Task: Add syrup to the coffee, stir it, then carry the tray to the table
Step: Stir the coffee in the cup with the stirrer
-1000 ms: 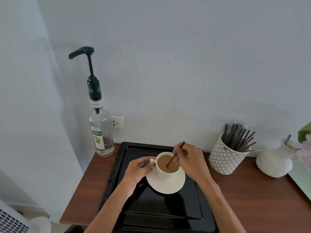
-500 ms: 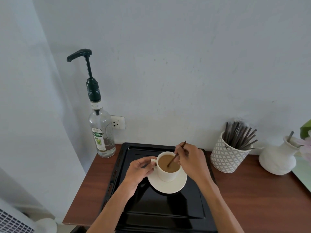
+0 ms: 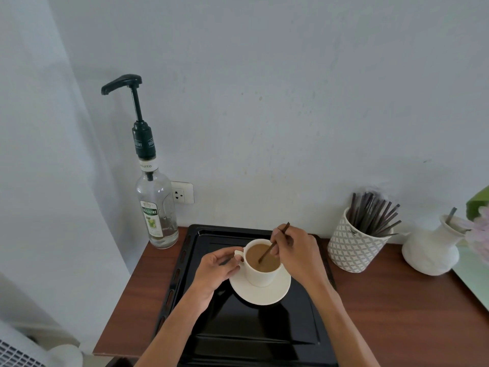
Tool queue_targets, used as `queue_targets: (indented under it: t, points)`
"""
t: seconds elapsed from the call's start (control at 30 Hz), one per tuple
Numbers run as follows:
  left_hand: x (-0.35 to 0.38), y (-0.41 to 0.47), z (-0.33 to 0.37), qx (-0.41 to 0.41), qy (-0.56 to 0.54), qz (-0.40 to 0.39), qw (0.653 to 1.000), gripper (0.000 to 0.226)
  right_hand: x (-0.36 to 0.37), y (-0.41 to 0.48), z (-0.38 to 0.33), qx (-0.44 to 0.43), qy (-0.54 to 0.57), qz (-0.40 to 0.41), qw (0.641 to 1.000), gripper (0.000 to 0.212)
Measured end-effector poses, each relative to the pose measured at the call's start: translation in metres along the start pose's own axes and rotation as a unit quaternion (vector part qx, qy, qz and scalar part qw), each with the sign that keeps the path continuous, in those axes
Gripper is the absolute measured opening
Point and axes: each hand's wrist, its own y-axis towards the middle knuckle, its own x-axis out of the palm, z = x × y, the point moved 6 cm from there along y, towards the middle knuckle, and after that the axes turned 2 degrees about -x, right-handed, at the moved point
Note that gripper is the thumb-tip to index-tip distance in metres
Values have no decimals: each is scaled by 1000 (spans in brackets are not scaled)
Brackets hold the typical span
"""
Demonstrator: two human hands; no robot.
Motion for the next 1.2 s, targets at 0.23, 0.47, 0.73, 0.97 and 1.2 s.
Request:
queue_targets:
  t: [0.23,0.47,0.73,0.97,1.2]
  points:
    - [-1,-1,-2,-1,-3,-1,1000,19,-17,6,-2,-14,-105,57,993,28]
    - [1,-2,-1,5,-4,-7,1000,21,-4,-8,9,9,11,14,1000,32]
    - [2,-5,0,11,-9,1,1000,23,-23,-4,7,2,-109,71,992,28]
    - [1,-4,-1,5,4,1,1000,18,0,-8,1,1,-21,33,999,29]
    - [0,-3,-1,1,4,-2,1000,16,-22,-10,11,6,-126,88,988,29]
